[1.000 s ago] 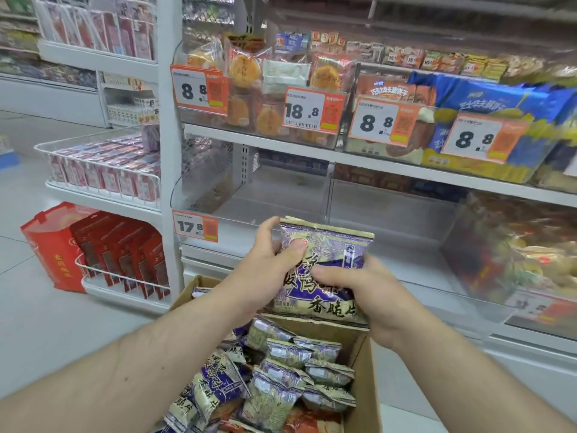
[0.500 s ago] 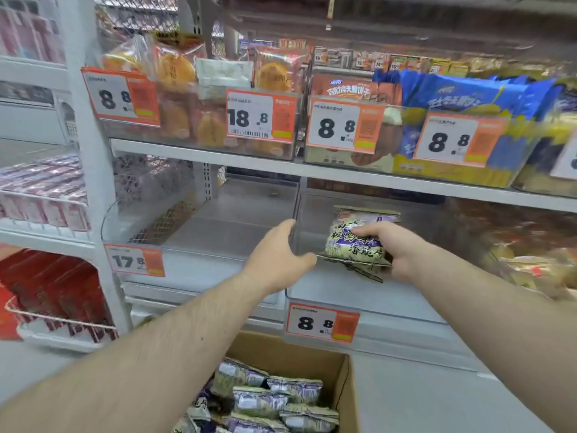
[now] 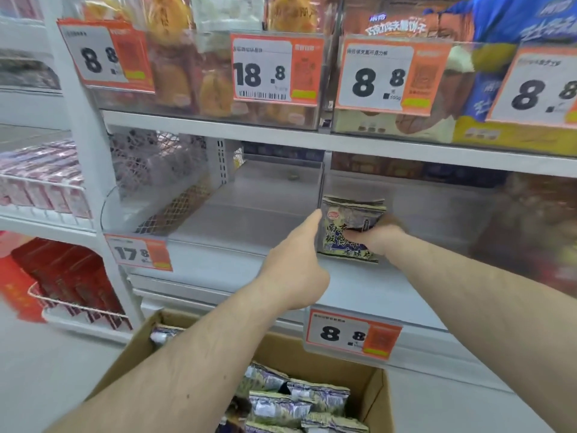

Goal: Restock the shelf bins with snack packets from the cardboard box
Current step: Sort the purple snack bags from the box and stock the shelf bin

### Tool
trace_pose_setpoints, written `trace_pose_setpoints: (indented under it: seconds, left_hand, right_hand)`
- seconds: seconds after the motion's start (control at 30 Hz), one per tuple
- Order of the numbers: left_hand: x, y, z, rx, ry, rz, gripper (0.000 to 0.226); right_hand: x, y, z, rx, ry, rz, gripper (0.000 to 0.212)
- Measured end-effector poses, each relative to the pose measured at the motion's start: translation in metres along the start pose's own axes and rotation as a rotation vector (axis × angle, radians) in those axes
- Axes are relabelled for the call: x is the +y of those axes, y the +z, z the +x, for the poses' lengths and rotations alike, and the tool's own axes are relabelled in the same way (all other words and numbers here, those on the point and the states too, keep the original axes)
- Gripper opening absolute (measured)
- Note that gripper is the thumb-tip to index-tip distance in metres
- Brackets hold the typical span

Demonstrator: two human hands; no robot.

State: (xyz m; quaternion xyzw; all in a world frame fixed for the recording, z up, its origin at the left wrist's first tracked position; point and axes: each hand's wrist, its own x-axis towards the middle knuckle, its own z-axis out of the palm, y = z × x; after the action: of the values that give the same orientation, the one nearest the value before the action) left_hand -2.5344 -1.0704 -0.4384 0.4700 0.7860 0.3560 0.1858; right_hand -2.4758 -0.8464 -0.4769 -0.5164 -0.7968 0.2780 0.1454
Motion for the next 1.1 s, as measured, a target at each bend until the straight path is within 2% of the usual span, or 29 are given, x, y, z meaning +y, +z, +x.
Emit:
trace_pose_setpoints:
  seconds: [0.1,0.17,0.27,0.33,0.43,0.57,0.73,0.83,0.9,0.93,1.0,1.07,1.1]
  left_hand:
    - [0.0,-0.001,0.001,0.001,0.0,0.01,0.09]
    - [0.0,-0.002,0.0,0.001,-0.003,0.012,0.089]
    - [0.003,-0.002,-0.002,-0.003,-0.007,-0.001,0.089]
    - [0.004,-0.002,-0.001,-0.007,-0.014,-0.009,0.089]
    - [0.002,-0.003,0.0,-0.013,-0.022,-0.057,0.088]
    - [-0.006,-0.007,-0.013,0.022,0.004,-0.188,0.083]
    - [-0.02,-0.016,-0.051,0.126,0.084,-0.125,0.073]
    - [-0.029,-0.023,-0.075,0.13,0.1,-0.118,0.068]
    - [-0.038,-0.03,-0.09,0.098,0.07,-0.126,0.064]
    - [-0.044,-0.033,-0.097,0.075,0.044,-0.13,0.062]
    - [-0.057,-0.038,-0.112,0.023,-0.01,-0.117,0.056]
    - [-0.071,-0.043,-0.127,-0.029,-0.055,-0.056,0.052]
    - [-0.078,-0.045,-0.134,-0.061,-0.076,-0.016,0.05]
  right_hand:
    - [-0.003,0.0,-0.001,-0.047,0.032,0.02,0.061]
    - [0.0,0.002,0.001,-0.11,0.044,0.136,0.057]
    - [0.0,0.002,0.0,-0.19,0.098,0.297,0.037]
    - [-0.002,0.001,-0.003,-0.204,0.124,0.357,0.031]
    - [0.001,-0.003,-0.008,-0.202,0.18,0.424,0.033]
    - [0.004,-0.017,-0.026,-0.213,0.225,0.432,0.022]
    - [-0.006,-0.037,-0.061,-0.149,0.16,0.295,0.033]
    - [-0.029,-0.042,-0.1,0.095,0.022,0.042,0.037]
    - [-0.047,-0.039,-0.138,0.268,-0.181,0.033,0.033]
    - [-0.055,-0.035,-0.161,0.32,-0.317,0.071,0.023]
    - [-0.065,-0.021,-0.21,0.335,-0.548,0.117,0.005]
    - [-0.064,0.006,-0.245,0.267,-0.714,0.05,0.012]
    - [-0.06,0.023,-0.254,0.19,-0.738,-0.01,0.011]
